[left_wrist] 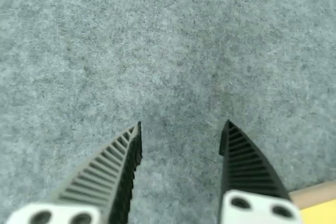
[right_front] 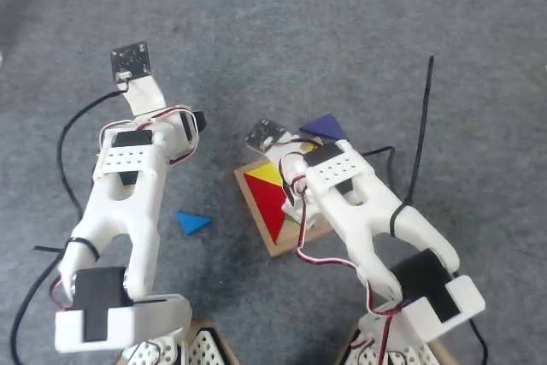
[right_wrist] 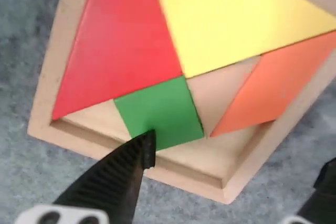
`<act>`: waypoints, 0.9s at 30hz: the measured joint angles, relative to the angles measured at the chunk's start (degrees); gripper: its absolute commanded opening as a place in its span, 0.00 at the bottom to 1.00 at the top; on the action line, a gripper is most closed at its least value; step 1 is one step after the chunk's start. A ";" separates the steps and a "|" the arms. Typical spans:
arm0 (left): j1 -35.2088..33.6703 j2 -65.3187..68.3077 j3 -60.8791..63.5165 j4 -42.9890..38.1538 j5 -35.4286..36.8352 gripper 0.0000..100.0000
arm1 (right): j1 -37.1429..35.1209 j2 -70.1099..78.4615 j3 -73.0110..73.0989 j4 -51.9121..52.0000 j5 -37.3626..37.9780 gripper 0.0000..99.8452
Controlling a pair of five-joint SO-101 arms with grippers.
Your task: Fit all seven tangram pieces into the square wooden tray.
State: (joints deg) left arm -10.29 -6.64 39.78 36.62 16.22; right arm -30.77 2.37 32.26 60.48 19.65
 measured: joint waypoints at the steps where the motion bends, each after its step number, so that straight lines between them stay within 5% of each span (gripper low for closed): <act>1: 0.00 0.00 0.00 0.00 0.00 0.24 | 0.79 -0.35 -0.44 -0.09 -0.62 0.46; 12: 0.00 0.00 0.00 0.00 0.00 0.24 | 12.48 -9.41 -2.02 -0.18 -3.78 0.46; 27: 0.00 0.00 0.00 0.00 0.00 0.24 | 1.93 -11.08 6.33 -0.70 -3.87 0.46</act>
State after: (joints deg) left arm -10.29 -6.64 39.78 36.62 16.22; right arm -28.84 -8.70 38.59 59.78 15.78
